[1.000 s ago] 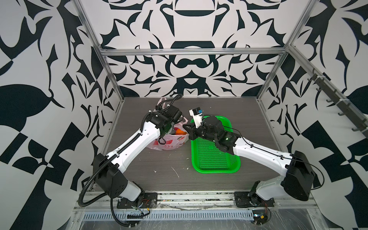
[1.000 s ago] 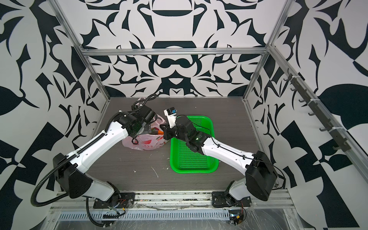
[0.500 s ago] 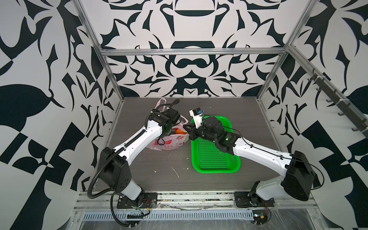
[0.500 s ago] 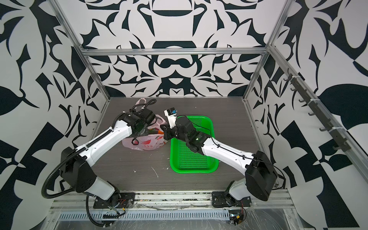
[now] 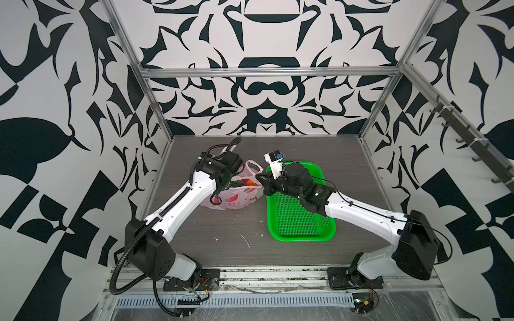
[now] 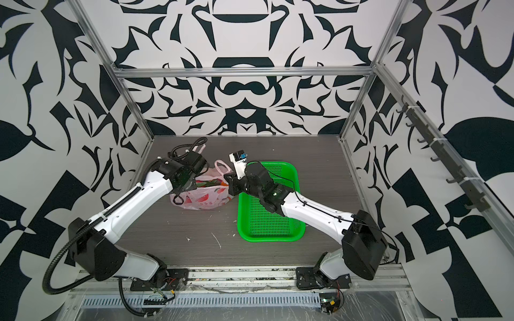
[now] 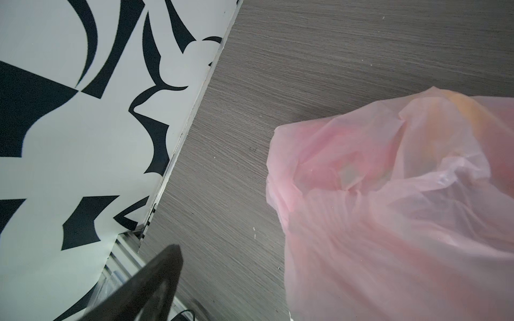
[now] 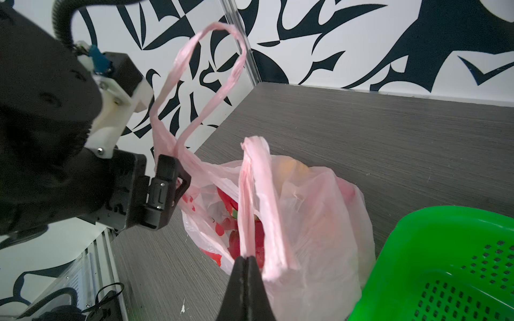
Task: Untie the knot of the plastic bag and take out the fruit
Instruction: Open the plastic bag at the middle-left of the table.
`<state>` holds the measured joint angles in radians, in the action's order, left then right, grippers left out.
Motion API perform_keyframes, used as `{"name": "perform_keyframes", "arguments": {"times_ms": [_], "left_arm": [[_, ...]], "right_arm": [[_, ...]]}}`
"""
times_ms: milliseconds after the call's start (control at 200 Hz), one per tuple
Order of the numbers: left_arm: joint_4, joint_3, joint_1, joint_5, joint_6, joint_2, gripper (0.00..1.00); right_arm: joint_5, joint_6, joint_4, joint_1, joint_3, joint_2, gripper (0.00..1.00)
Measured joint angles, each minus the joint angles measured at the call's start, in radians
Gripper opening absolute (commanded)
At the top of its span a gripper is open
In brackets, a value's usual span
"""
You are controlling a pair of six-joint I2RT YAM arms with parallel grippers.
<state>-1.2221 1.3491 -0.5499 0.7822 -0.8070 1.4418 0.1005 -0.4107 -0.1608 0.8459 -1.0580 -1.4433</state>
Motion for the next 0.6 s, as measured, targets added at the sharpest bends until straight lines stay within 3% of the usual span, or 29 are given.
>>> {"name": "perform_keyframes", "arguments": {"times_ms": [355, 600], "left_arm": [[-0.06, -0.089, 0.0, 0.002, -0.068, -0.116, 0.92], [-0.032, -0.119, 0.007, 0.006, -0.074, -0.175, 0.74]], "right_arm": [[-0.02, 0.019, 0.007, 0.0, 0.0, 0.0, 0.0], [-0.032, 0.021, 0.014, 0.0, 0.003, 0.001, 0.0]]}}
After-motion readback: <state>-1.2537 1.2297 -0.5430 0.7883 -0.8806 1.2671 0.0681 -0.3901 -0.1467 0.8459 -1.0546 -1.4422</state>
